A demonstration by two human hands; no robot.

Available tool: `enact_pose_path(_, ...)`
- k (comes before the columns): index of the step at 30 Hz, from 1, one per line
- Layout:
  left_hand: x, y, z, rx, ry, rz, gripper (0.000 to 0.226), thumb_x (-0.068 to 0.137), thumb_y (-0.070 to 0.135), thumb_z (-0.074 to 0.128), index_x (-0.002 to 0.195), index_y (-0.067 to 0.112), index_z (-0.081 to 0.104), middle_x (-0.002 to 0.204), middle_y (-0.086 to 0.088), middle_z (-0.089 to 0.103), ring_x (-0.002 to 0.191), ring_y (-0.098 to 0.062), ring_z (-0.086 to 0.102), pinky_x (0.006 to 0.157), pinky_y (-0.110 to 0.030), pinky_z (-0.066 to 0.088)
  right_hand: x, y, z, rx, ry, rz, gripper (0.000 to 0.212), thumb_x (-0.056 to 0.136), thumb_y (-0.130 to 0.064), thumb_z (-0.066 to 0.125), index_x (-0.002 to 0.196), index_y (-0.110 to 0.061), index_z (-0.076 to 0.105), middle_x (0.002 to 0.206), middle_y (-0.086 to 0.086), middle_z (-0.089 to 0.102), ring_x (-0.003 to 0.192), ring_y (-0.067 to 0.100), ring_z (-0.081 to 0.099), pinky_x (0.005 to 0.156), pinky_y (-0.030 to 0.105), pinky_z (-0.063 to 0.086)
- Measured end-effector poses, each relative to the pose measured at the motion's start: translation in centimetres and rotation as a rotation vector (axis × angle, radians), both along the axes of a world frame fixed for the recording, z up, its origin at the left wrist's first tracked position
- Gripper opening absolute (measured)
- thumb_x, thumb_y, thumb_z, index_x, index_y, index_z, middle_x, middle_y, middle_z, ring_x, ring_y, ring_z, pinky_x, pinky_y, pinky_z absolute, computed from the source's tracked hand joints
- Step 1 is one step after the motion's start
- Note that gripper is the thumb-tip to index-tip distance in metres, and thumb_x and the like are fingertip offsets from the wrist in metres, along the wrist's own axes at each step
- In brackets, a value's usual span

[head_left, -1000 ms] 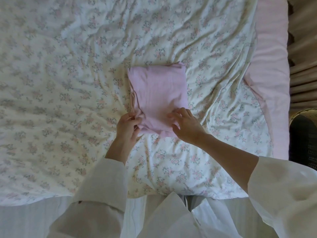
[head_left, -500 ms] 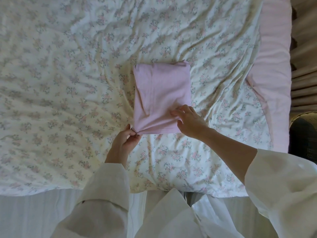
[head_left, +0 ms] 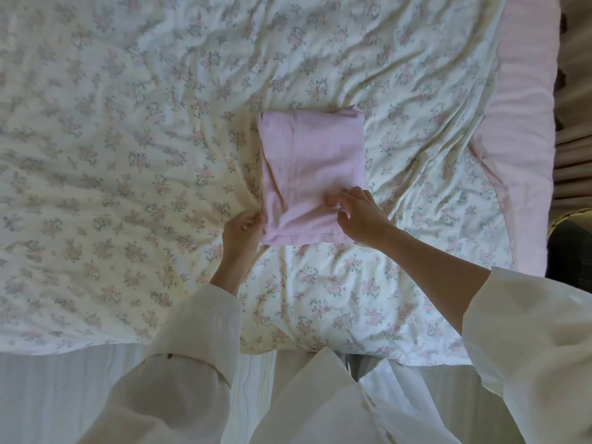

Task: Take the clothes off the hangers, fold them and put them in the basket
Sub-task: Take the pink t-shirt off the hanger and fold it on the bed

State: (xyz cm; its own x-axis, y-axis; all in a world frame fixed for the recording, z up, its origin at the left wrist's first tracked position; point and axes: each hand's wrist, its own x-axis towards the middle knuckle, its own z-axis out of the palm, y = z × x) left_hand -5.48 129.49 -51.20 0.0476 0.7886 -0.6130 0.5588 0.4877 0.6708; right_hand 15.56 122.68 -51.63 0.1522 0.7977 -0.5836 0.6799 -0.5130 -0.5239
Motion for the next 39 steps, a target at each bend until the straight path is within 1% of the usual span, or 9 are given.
enact_pose_path(4,0.7,-0.3,0.3,0.342,-0.026,0.083,0.01,0.096,0.006,0.043,0.087,0.007,0.048,0.068,0.003,0.046,0.061,-0.008,0.042,0.055,-0.014,0.036,0.0,-0.1,0.1,-0.001,0.002,0.011,0.037,0.091,-0.007,0.04,0.123,-0.022,0.054,0.128,0.006,0.042,0.124,0.02,0.034,0.102,0.036,0.037)
enact_pose_path(7,1.4,-0.9,0.2,0.37,0.071,0.088,0.011,0.1,0.012,0.035,0.096,0.007,0.044,0.066,0.003,0.046,0.056,-0.016,0.045,0.049,-0.027,0.037,0.0,0.0,0.1,-0.004,0.003,0.015,0.038,0.091,-0.008,0.04,0.123,-0.023,0.053,0.129,0.005,0.041,0.125,0.02,0.034,0.103,0.038,0.038)
enact_pose_path(15,-1.0,0.4,-3.3,-0.06,0.464,-0.119,0.027,0.097,0.025,0.04,0.082,0.008,0.055,0.076,-0.009,0.059,0.072,-0.029,0.058,0.066,-0.032,0.047,0.2,0.7,-0.8,0.05,0.059,-0.172,0.032,0.09,-0.007,0.044,0.119,-0.015,0.055,0.115,0.008,0.053,0.111,0.024,0.046,0.096,0.031,0.038)
enact_pose_path(19,1.6,3.9,-2.9,0.069,0.152,-0.051,0.041,0.094,0.025,0.045,0.055,0.017,0.036,0.049,0.0,0.033,0.044,-0.012,0.032,0.047,-0.023,0.024,0.8,1.5,-1.1,0.037,0.107,-0.608,0.042,0.088,-0.018,0.057,0.127,-0.013,0.044,0.122,0.009,0.044,0.108,0.023,0.049,0.098,0.039,0.044)
enact_pose_path(23,4.3,6.7,-3.1,-0.12,-0.093,-0.078,0.046,0.083,0.051,0.062,0.109,0.014,0.054,0.097,0.006,0.063,0.085,-0.002,0.059,0.068,-0.014,0.046,1.3,2.2,-2.1,-0.024,0.24,-0.734,0.071,0.08,-0.037,0.066,0.137,-0.01,0.033,0.131,0.013,0.045,0.119,0.029,0.048,0.1,0.049,0.043)
enact_pose_path(25,5.4,7.7,-3.7,-0.198,-0.129,-0.05,0.054,0.08,0.044,0.069,0.119,0.012,0.051,0.107,0.001,0.063,0.089,-0.01,0.062,0.058,-0.014,0.05,1.5,2.9,-2.5,-0.014,0.323,-0.817,0.077,0.078,-0.039,0.069,0.138,-0.008,0.031,0.131,0.011,0.048,0.118,0.027,0.051,0.099,0.045,0.046)
enact_pose_path(29,5.9,8.7,-5.0,-0.26,-0.154,0.004,0.033,0.08,0.032,0.073,0.101,0.01,0.062,0.083,0.0,0.068,0.068,-0.012,0.065,0.054,-0.017,0.048,2.0,4.6,-2.8,-0.019,0.444,-0.887,0.059,0.079,-0.03,0.073,0.126,-0.005,0.047,0.117,0.005,0.06,0.105,0.021,0.059,0.091,0.034,0.052)
enact_pose_path(34,5.2,8.9,-3.8,-0.461,-0.439,0.133,0.028,0.087,0.025,0.065,0.106,0.005,0.067,0.09,-0.005,0.074,0.083,-0.018,0.072,0.067,-0.022,0.057,2.0,5.9,-0.9,-0.173,0.959,-0.958,0.04,0.079,-0.017,0.069,0.117,-0.005,0.061,0.106,0.013,0.07,0.097,0.029,0.068,0.086,0.043,0.056)
enact_pose_path(39,5.4,8.4,-1.8,-0.494,-0.436,0.117,0.031,0.083,0.031,0.068,0.106,0.011,0.066,0.093,-0.003,0.074,0.089,-0.02,0.071,0.067,-0.026,0.055,2.3,5.1,1.6,-0.159,1.123,-0.866,0.02,0.085,-0.012,0.057,0.103,-0.007,0.062,0.097,0.009,0.069,0.087,0.023,0.068,0.08,0.035,0.057)
